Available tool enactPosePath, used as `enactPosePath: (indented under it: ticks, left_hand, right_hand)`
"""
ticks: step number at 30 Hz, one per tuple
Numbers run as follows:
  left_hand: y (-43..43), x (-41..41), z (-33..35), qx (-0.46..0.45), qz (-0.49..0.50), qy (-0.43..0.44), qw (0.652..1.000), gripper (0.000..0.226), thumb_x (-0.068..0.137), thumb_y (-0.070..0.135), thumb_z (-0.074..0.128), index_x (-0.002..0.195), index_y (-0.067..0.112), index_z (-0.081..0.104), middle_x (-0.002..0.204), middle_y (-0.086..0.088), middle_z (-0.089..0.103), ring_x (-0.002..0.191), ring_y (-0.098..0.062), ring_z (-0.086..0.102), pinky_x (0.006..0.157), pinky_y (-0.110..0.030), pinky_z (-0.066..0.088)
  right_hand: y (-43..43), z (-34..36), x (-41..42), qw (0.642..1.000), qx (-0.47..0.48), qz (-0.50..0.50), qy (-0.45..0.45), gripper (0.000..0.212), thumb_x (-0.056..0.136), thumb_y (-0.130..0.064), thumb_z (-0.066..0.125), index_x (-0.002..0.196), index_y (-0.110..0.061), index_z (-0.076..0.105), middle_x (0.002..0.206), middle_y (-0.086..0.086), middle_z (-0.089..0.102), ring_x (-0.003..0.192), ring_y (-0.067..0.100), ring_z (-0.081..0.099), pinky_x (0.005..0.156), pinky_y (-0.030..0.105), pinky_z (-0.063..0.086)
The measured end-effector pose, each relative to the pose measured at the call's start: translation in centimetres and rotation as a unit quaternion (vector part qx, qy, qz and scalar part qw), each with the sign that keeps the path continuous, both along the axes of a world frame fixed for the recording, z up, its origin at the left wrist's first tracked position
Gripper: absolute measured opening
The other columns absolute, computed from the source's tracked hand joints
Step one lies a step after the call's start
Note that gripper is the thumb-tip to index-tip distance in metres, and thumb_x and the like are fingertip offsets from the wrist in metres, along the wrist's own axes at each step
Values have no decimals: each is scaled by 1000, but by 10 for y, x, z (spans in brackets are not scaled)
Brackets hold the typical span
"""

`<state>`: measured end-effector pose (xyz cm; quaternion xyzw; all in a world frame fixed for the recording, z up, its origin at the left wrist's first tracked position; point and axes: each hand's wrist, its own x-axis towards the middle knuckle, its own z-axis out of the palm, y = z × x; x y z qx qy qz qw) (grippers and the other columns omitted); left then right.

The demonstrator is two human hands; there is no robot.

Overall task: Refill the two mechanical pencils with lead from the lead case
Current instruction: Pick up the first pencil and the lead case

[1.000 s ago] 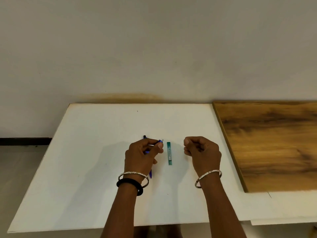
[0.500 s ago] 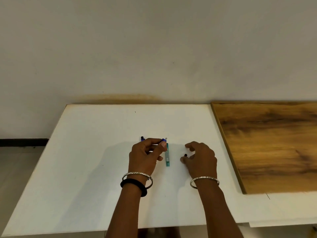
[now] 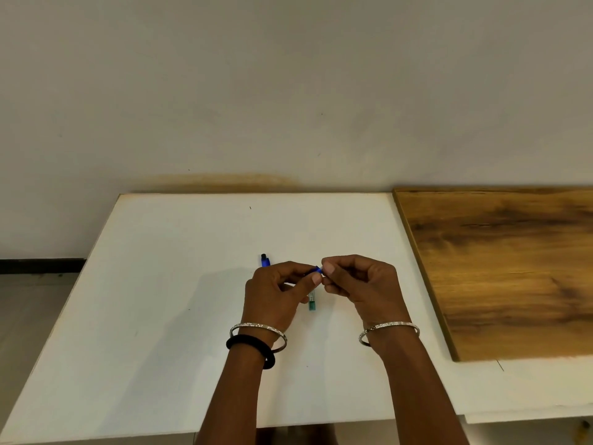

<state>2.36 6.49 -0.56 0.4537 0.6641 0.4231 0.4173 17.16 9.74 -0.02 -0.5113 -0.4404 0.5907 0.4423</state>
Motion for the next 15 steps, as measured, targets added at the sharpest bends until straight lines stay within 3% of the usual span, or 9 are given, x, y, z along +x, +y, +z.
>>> enactPosePath:
  ticks: [4, 10, 15]
  left_hand:
    - [0, 2, -1, 10, -7, 3, 1000, 6, 77, 32, 76, 83, 33, 74, 72, 11, 74, 59, -8, 70, 46, -5, 41]
    - [0, 1, -4, 16, -7, 6, 1000, 13, 77, 26, 77, 87, 17, 76, 76, 0, 76, 58, -11, 71, 61, -15, 53]
    - [0, 2, -3, 16, -1, -12, 1000, 9, 77, 22, 77, 84, 17, 75, 74, -1, 76, 55, -12, 70, 60, -13, 52]
  right_hand:
    - [0, -1, 0, 1000, 0, 11, -20, 9, 82, -1, 70, 90, -1, 74, 82, 18, 74, 70, 21, 72, 62, 22, 57]
    - [0, -6, -2, 997, 26, 16, -68, 5, 85, -1, 67, 86, -1, 72, 78, 14, 73, 66, 18, 72, 62, 22, 57]
    - [2, -4, -2, 999, -4, -46, -9, 7, 90, -3, 61, 89, 1, 67, 76, 17, 72, 66, 23, 73, 60, 25, 59]
